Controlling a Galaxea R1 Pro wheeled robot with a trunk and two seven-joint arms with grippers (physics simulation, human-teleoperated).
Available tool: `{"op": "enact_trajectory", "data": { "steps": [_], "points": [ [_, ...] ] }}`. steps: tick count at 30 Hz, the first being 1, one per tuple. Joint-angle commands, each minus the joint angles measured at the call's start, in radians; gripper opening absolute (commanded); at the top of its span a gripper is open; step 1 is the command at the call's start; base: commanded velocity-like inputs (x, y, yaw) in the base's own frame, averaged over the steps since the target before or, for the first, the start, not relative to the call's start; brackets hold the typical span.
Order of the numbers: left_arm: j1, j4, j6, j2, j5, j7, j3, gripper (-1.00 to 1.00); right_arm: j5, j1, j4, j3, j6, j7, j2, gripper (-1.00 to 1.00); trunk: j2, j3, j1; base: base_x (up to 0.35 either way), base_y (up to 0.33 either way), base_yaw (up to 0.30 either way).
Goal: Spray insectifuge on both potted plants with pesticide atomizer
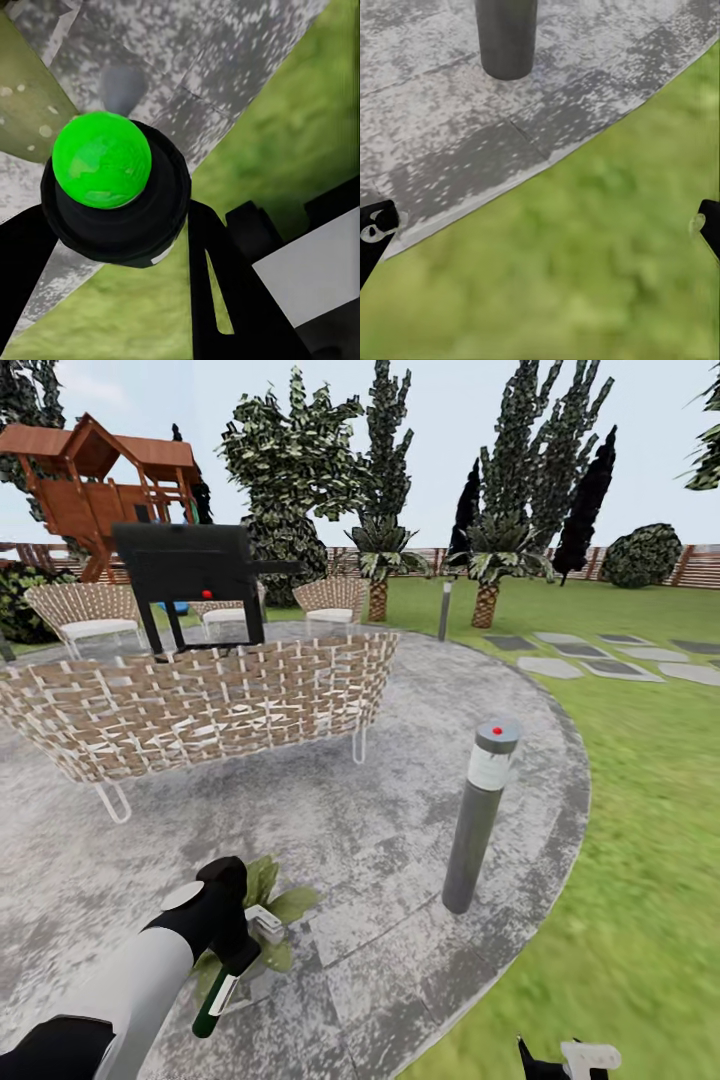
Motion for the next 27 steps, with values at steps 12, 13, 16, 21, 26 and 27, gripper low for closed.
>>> {"op": "enact_trajectory", "data": {
  "steps": [12, 13, 16, 21, 26, 27],
  "points": [
    [-0.001, -0.001, 0.009, 0.001, -0.008, -0.01, -0.004, -1.0, 0.001, -0.001, 0.001, -0.008, -0.003, 0.009, 0.0, 1.0, 0.0, -0.001, 0.0, 0.093, -0.307, 0.278],
    [-0.001, -0.001, 0.009, 0.001, -0.008, -0.01, -0.003, -1.0, 0.001, -0.001, 0.001, -0.008, -0.003, 0.009, 0.0, 1.0, 0.0, -0.001, 0.0, 0.092, -0.307, 0.278],
    [-0.001, -0.001, 0.009, 0.001, -0.008, -0.01, -0.003, -1.0, 0.001, -0.001, 0.001, -0.008, -0.003, 0.009, 0.0, 1.0, 0.0, -0.001, 0.0, 0.094, -0.307, 0.278],
    [-0.001, 0.0, 0.009, 0.002, -0.008, -0.011, -0.002, -1.0, 0.002, -0.001, 0.003, -0.008, -0.003, 0.009, 0.0, 1.0, 0.0, -0.001, 0.0, 0.095, -0.257, 0.278],
    [-0.001, 0.0, 0.009, 0.004, -0.008, -0.012, -0.002, -1.0, 0.003, -0.001, 0.003, -0.008, -0.003, 0.009, 0.0, 1.0, 0.0, 0.001, 0.0, 0.04, -0.053, 0.278],
    [-0.001, 0.0, 0.01, 0.004, -0.008, -0.012, -0.002, -1.0, 0.003, -0.001, 0.003, -0.008, -0.003, 0.009, 0.0, 1.0, 0.0, 0.001, 0.0, 0.005, -0.006, 0.278]
  ]
}}
